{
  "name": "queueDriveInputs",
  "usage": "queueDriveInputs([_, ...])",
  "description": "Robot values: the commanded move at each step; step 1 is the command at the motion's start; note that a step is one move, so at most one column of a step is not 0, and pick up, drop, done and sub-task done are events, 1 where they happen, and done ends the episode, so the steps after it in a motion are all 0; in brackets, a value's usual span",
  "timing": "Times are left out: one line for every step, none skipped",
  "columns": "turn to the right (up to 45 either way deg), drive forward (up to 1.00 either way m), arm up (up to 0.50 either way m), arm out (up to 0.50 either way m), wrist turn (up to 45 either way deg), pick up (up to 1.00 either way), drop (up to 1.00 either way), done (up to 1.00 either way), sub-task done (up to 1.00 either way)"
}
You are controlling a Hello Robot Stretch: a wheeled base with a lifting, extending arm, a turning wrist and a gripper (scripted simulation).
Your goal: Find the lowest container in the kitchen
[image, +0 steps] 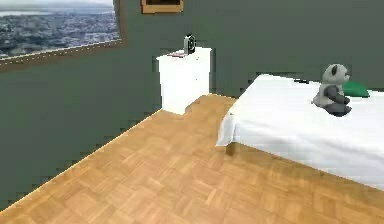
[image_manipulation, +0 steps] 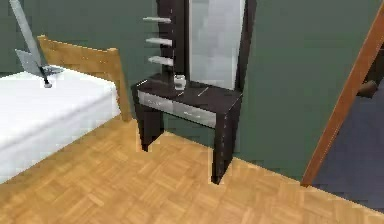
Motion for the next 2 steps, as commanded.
queueDriveInputs([-45.0,0.00,0.00,0.00,0.0,0.00,0.00,0.00,0.00])
queueDriveInputs([-30.0,0.00,0.00,0.00,0.0,0.00,0.00,0.00,0.00])
